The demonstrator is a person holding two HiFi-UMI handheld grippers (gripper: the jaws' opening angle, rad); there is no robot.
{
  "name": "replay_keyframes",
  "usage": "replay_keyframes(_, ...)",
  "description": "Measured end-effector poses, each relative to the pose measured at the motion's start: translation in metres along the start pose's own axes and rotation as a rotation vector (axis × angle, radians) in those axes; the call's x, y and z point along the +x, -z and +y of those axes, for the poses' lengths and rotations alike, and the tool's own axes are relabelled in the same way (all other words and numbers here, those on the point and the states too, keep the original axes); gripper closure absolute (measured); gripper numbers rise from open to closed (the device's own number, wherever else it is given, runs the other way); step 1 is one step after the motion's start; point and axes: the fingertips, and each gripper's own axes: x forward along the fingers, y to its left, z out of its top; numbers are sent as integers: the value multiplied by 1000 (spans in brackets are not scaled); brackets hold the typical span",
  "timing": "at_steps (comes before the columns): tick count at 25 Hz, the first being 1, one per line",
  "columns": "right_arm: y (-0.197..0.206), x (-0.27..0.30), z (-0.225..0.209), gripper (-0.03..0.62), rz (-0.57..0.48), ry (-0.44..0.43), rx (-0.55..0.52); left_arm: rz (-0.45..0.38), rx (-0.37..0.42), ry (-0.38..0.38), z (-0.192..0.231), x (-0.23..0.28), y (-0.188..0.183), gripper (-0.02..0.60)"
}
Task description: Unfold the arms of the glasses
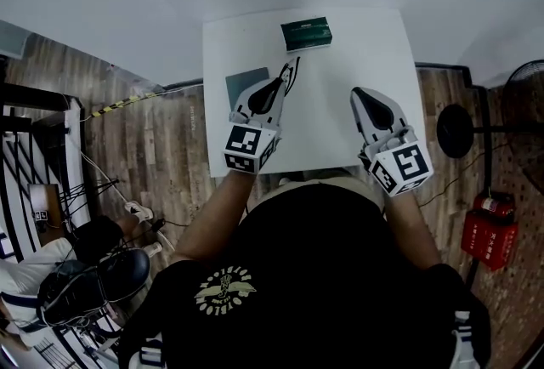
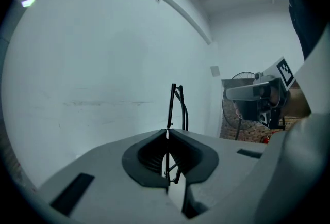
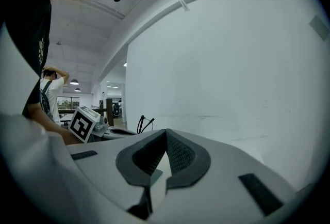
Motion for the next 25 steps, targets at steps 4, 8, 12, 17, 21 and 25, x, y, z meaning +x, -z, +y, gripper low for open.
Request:
replay_keyframes(4,-13,-1,18,594,-27,-6,-12,-34,23,-34,11,-27,-19,563)
replay_keyframes(8,-26,-2,37,594,-51,-18,-21,-75,30,-48,15,-53,-36,563)
replay_keyframes(12,-31,-2,60,594,-60,-39,-14,-92,39,-53,14,-81,-43,562)
replay_keyframes(17,-43,2,93,594,-77,-88,0,-124,35,-59,12,-115,-49,563)
replay_keyframes(21,-52,1,113,594,-84,-128,23,-159,24,-36,3,-129,-58,563)
replay_keyframes(25,-58,4,127,594,-84,-190,17,-192,-4,-12,-5,-132,-66,563)
